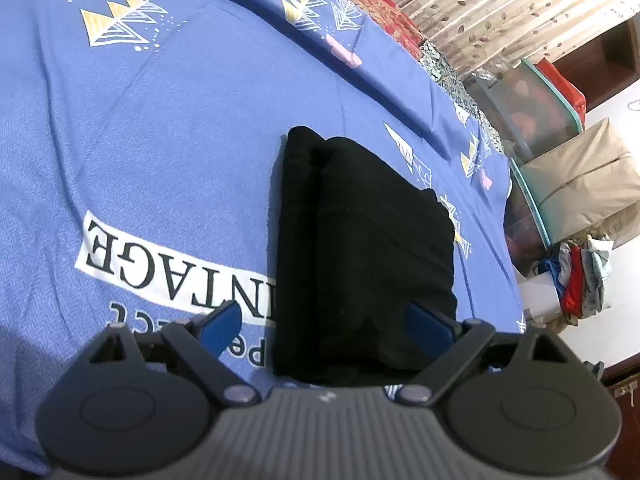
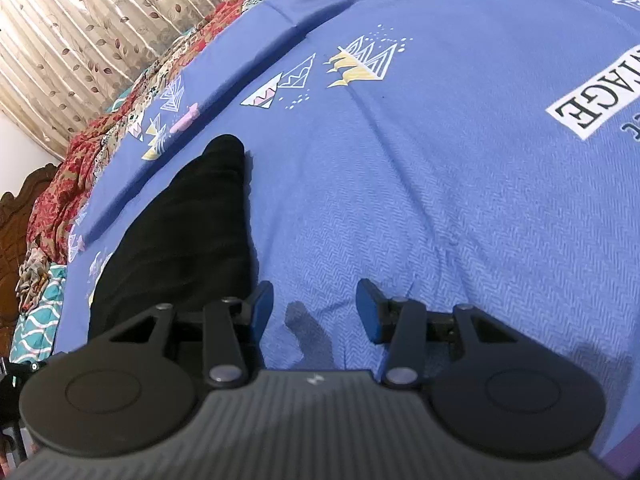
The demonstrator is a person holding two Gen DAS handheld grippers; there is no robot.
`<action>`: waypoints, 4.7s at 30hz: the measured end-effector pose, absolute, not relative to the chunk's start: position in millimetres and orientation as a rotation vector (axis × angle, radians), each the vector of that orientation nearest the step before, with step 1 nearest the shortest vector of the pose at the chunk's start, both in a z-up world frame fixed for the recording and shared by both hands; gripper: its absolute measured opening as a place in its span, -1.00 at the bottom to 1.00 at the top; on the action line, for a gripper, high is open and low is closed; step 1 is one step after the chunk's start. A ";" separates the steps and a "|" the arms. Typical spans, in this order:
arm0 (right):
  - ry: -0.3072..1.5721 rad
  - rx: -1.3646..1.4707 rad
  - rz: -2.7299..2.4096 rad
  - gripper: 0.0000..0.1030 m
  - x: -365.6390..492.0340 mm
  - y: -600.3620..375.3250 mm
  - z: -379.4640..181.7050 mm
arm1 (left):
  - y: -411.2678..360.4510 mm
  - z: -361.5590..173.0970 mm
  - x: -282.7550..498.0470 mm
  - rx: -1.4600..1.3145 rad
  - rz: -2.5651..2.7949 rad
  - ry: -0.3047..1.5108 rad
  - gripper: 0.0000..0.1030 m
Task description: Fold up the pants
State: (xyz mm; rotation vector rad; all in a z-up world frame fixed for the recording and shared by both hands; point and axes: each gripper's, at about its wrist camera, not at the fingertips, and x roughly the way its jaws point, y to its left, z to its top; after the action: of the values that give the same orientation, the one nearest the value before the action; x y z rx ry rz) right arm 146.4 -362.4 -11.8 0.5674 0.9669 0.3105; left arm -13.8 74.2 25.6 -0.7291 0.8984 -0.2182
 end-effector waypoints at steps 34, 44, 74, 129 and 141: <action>0.895 0.628 0.478 0.26 160.7 -361.9 9.0 | 80.6 27.3 10.4 -0.720 -0.234 0.899 0.86; 0.910 0.585 0.591 0.53 181.4 -337.1 11.9 | 86.7 18.3 37.5 -0.717 -0.255 0.917 0.93; 0.628 0.555 0.877 -0.27 278.7 -245.8 79.7 | 64.5 84.5 154.6 -0.515 -0.350 0.644 -0.30; 0.977 0.423 0.493 0.18 114.7 -237.0 21.9 | 14.5 75.6 -51.5 -0.310 -0.020 0.747 0.92; 0.993 0.433 0.475 0.21 110.3 -237.5 20.3 | 16.7 71.5 -48.8 -0.311 0.029 0.797 1.00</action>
State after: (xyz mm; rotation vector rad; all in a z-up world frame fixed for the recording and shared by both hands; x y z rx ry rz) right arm 110.3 -237.5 20.3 0.4333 0.9930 0.4749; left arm -48.8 16.7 71.5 -0.3107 0.7966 0.0292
